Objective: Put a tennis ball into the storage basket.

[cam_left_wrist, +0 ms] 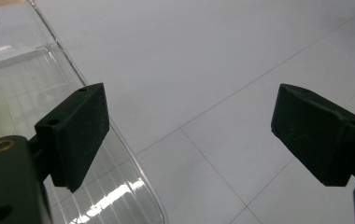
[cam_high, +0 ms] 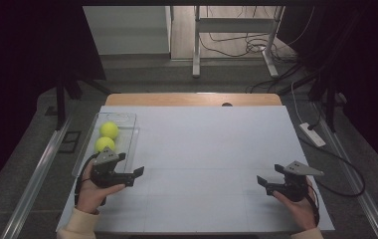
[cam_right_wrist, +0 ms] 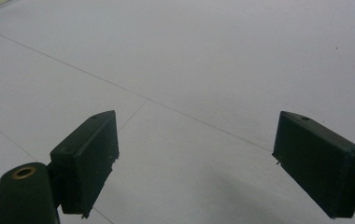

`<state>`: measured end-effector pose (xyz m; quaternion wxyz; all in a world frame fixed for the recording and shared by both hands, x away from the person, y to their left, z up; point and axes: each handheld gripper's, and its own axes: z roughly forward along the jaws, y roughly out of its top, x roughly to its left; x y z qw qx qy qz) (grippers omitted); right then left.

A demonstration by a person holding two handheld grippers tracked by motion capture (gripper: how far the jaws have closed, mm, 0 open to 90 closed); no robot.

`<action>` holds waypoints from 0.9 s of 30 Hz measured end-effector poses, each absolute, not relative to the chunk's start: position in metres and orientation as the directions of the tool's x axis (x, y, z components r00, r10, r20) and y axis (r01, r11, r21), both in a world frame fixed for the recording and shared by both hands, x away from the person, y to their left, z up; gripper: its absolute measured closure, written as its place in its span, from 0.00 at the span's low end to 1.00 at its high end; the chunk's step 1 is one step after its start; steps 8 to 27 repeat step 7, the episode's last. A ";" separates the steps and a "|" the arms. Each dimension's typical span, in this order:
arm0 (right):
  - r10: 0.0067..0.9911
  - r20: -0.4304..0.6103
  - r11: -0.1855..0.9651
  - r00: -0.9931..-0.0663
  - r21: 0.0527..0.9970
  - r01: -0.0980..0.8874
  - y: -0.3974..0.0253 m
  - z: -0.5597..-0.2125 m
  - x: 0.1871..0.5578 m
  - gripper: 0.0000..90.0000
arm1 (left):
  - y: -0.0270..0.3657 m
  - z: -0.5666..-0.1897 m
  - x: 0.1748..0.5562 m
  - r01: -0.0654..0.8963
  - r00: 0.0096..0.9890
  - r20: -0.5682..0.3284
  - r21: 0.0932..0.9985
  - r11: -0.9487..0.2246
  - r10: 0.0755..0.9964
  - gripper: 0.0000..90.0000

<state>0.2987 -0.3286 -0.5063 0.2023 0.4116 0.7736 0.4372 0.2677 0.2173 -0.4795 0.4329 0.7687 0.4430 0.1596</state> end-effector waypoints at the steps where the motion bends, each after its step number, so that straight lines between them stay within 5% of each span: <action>1: 0.813 0.051 0.275 -0.580 0.844 0.460 -0.329 -0.506 0.299 0.16 | 0.218 -0.480 0.268 0.542 0.556 -0.137 0.808 -0.232 0.820 0.14; 27: 0.812 0.053 0.272 -0.581 0.847 0.457 -0.329 -0.505 0.300 0.16 | 0.219 -0.480 0.268 0.533 0.556 -0.133 0.814 -0.229 0.821 0.14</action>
